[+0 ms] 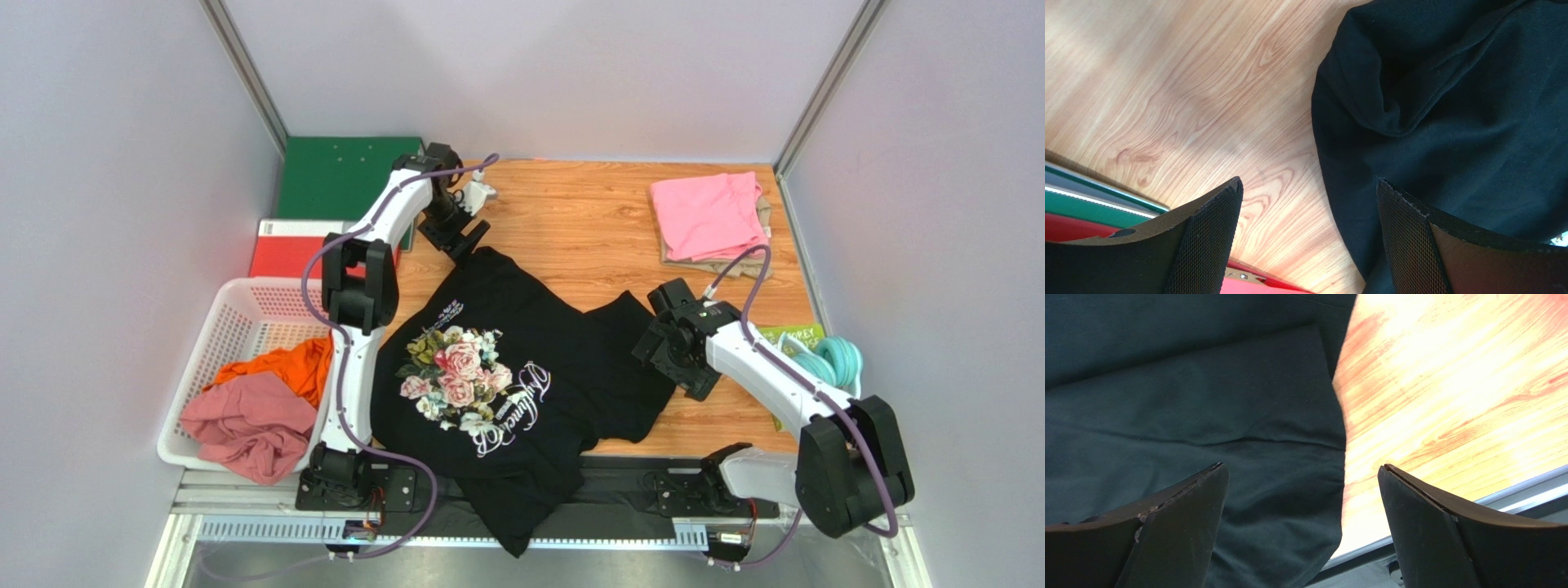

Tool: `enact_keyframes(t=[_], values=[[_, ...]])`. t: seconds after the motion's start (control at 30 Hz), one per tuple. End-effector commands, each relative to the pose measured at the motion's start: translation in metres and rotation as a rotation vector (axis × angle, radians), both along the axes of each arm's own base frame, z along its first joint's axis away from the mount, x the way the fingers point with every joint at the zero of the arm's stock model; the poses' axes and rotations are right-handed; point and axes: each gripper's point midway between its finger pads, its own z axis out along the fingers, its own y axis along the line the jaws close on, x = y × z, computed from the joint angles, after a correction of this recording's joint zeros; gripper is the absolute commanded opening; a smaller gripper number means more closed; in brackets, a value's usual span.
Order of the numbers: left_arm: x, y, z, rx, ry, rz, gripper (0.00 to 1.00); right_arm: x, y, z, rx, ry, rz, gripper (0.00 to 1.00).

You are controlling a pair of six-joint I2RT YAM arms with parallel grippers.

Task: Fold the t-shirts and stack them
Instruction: Flatten out the tshirt

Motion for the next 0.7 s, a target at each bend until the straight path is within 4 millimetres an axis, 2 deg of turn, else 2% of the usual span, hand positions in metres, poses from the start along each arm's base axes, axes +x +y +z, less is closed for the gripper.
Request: enact_keyframes(t=[0.0,0.07,0.3,0.43,0.67], values=[[0.002,-0.009,0.009,-0.001,-0.02,-0.02,0.87,0.01,0.0,-0.011,-0.02,-0.013,-0.046,1.0],[0.006,-0.012,0.006,-0.005,-0.028,-0.018,0.88,0.009,0.001,-0.017,-0.022,0.003,-0.047,1.0],[0.006,-0.013,-0.005,-0.011,-0.021,-0.022,0.96,0.028,0.006,-0.027,-0.046,0.017,-0.027,0.99],[0.006,-0.011,-0.011,0.003,-0.018,-0.029,0.96,0.039,0.001,-0.026,-0.073,0.023,-0.024,0.93],[0.009,-0.01,-0.02,0.005,-0.015,-0.022,0.96,0.049,-0.018,-0.014,-0.088,-0.012,-0.076,0.92]])
